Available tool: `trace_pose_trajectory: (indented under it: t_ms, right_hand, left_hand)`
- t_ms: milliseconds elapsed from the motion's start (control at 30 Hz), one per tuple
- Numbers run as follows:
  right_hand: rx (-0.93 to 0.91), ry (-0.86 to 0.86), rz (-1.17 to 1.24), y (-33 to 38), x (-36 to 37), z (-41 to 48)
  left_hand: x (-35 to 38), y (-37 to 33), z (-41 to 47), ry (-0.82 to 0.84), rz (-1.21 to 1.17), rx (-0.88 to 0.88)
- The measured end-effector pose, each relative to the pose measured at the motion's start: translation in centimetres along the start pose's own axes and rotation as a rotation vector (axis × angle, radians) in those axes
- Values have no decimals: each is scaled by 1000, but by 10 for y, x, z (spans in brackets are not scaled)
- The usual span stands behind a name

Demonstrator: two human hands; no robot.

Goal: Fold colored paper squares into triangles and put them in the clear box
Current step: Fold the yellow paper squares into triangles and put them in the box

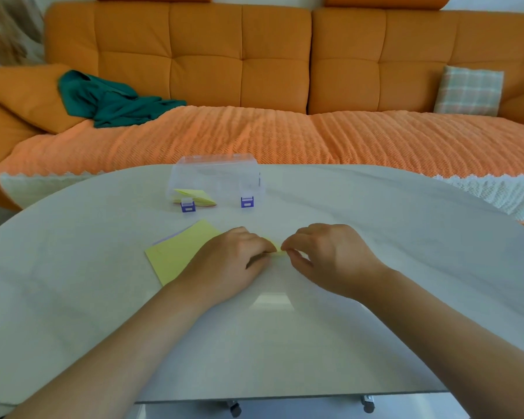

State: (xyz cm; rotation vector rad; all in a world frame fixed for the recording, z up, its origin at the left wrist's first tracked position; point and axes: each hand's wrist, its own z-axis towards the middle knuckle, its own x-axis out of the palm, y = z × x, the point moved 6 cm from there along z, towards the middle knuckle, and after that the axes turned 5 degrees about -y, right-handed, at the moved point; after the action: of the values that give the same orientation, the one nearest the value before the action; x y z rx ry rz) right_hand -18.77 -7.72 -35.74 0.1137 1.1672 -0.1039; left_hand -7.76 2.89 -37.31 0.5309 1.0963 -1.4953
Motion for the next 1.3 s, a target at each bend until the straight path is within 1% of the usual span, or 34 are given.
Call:
trace_pose_trajectory:
  t_ms: [100, 200, 233, 300, 367, 500, 633, 800, 933, 1033, 1167, 1233, 1300]
  right_hand:
    - [167, -79, 217, -9, -5, 1]
    - [346, -26, 484, -18, -6, 3]
    - [380, -5, 554, -20, -7, 4]
    - [390, 21, 630, -21, -8, 5]
    - [377, 35, 653, -19, -10, 6]
    - [369, 43, 679, -14, -11, 6]
    - [341, 37, 651, -5, -12, 7]
    - [343, 46, 624, -6, -13, 10]
    - [368, 18, 603, -19, -15, 10]
    - [423, -5, 588, -37, -17, 7]
    - [458, -89, 539, -50, -19, 5]
    - [414, -94, 598, -40, -20, 6]
    - [330, -53, 615, -26, -17, 9]
  left_hand:
    - [-5, 4, 0, -48, -75, -158]
    - [-7, 8, 1, 15, -293, -337]
    - [-7, 7, 1, 46, -370, -374]
    - [-8, 4, 0, 72, -467, -408]
    - [-10, 4, -2, 58, -487, -417]
    - [-12, 2, -2, 50, -419, -396]
    - [-14, -2, -3, 42, -324, -352]
    - [-18, -8, 1, 50, -286, -288]
    - [-30, 1, 6, 38, -248, -311]
    - [-39, 14, 5, 36, -212, -344]
    - [-44, 24, 2, -2, -176, -376]
    - [-41, 20, 2, -6, -190, -369]
    - [-37, 14, 3, -1, -212, -348]
